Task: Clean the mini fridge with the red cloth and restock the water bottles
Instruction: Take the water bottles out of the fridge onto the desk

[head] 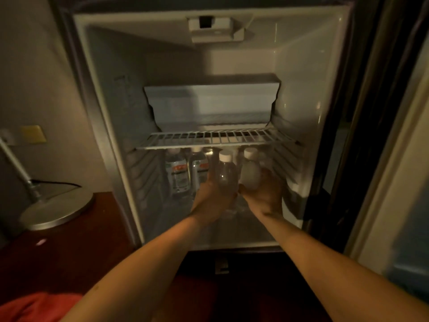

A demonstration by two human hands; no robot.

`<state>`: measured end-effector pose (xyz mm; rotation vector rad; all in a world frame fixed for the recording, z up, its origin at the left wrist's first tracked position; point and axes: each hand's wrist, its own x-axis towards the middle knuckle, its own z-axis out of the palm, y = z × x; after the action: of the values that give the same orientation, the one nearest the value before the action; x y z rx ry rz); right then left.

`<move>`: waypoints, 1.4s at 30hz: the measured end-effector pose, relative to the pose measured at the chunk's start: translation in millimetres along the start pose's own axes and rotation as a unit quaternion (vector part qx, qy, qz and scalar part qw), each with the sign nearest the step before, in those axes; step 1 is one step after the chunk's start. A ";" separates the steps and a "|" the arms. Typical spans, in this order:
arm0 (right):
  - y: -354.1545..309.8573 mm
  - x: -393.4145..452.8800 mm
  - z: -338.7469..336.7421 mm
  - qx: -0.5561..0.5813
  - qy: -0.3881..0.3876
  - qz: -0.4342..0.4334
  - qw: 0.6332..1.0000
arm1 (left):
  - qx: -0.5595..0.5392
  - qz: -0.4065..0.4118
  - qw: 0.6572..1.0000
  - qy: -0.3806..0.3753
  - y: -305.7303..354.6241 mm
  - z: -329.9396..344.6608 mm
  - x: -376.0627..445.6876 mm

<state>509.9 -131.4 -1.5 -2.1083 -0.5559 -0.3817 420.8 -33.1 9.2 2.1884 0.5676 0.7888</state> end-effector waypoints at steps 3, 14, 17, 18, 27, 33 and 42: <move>-17.5 -32.7 -23.3 0.028 -0.053 0.003 0.998 | 0.067 -0.007 0.997 -0.031 3.6 -27.3 -35.7; -93.8 -155.9 -41.9 0.157 -0.121 -0.105 0.975 | 0.091 -0.014 0.996 0.010 -25.1 -157.0 -166.2; -120.1 -180.4 -28.6 0.187 -0.145 -0.132 0.963 | 0.111 -0.033 0.992 0.050 -38.5 -193.3 -188.0; -128.6 -187.3 -22.0 0.195 -0.147 -0.146 0.959 | 0.111 -0.041 0.991 0.065 -43.4 -205.0 -193.7; -204.1 -209.2 65.2 0.251 -0.193 -0.176 0.932 | 0.139 -0.100 0.969 0.180 -96.3 -275.3 -204.2; -231.3 -209.6 140.7 0.274 -0.241 -0.146 0.920 | 0.155 -0.159 0.950 0.218 -146.7 -287.9 -181.8; -248.9 -205.6 216.7 0.278 -0.300 -0.137 0.902 | 0.131 -0.228 0.931 0.255 -202.4 -290.2 -163.2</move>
<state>218.6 122.7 -43.9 -1.5598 -1.1734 0.2777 75.3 138.8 -44.4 1.9435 1.4553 1.0688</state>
